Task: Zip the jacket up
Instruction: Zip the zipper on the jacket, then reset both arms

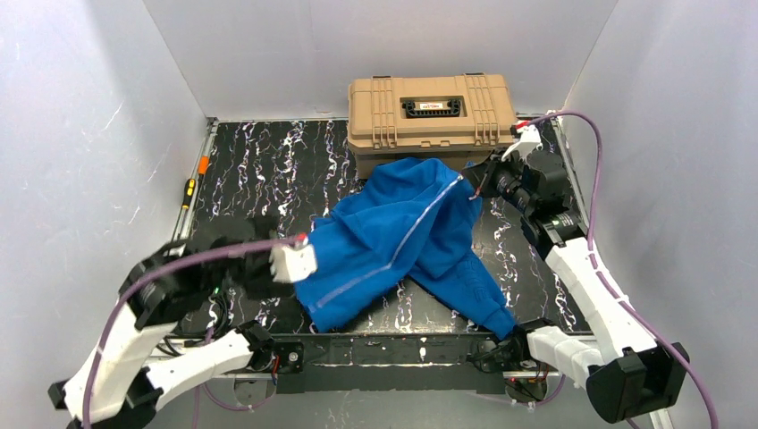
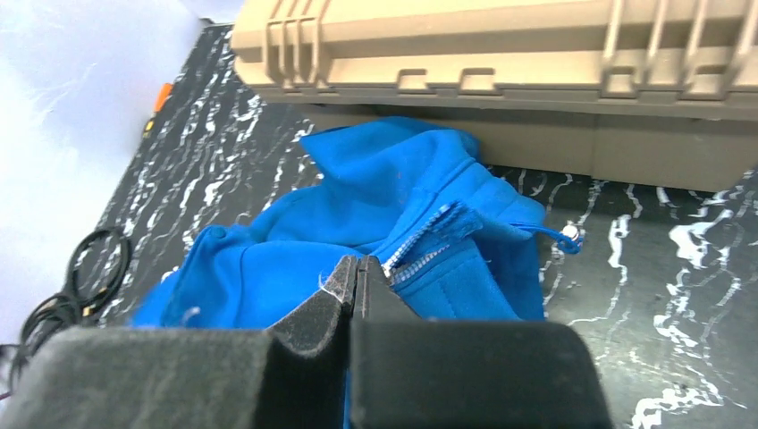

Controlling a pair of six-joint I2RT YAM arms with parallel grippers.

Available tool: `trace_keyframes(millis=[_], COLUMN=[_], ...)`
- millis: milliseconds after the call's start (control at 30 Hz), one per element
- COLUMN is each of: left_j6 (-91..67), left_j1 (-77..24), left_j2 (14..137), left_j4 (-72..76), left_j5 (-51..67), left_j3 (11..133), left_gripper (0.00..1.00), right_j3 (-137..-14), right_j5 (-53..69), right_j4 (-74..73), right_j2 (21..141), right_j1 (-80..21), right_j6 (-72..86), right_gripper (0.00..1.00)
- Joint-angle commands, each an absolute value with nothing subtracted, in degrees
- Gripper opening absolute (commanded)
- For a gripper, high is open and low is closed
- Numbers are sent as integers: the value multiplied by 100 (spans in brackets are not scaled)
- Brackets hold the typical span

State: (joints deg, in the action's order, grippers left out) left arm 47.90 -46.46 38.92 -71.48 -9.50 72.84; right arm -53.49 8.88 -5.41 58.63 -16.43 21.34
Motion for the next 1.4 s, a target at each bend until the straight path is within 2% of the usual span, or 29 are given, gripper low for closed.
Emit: trace_keyframes(millis=[0, 100, 300, 400, 700, 800, 833, 900, 1000, 1033, 1367], left_j6=[3045, 2123, 373, -153, -409, -486, -518, -544, -386, -277, 910], left_j1=[-4629, -4616, -4639, -4683, -4686, -4682, -4680, -4682, -4682, -4682, -4672], left_j2=[5569, 6420, 6719, 7290, 8478, 8702, 8743, 8809, 8789, 8742, 7886], left_j4=[-6013, -5133, -1673, -1098, 305, 323, 325, 296, 259, 233, -400], left_j5=[360, 1200, 1837, 1762, 1817, 2158, 2284, 2439, 2430, 2348, 2275], left_j3=[8874, 9282, 7078, 6904, 7187, 7237, 7223, 7194, 7057, 7012, 6338], left_gripper=[98, 98, 98, 98, 97, 76, 66, 38, 8, 2, 0], right_j3=[-5568, -5770, -6173, -6366, -6654, -6695, -6704, -6721, -6795, -6827, -6803], right_j5=[1263, 1023, 754, 685, 844, 793, 773, 736, 543, 395, -1141], right_j4=[-609, -694, -1168, -1339, -1539, -1588, -1591, -1578, -1584, -1632, -1811], right_j2=[5773, 5797, 5768, 5706, 5804, 5865, 5889, 5921, 5957, 5959, 6008], right_j1=[-1928, -2287, -2463, -2464, -2468, -2464, -2468, -2469, -2466, -2462, -2461], right_j6=[2443, 2396, 2289, 2206, 2228, 2199, 2191, 2165, 2034, 1926, 996], right_gripper=[1, 1, 1, 1, 1, 1, 1, 1, 1, 1, 1])
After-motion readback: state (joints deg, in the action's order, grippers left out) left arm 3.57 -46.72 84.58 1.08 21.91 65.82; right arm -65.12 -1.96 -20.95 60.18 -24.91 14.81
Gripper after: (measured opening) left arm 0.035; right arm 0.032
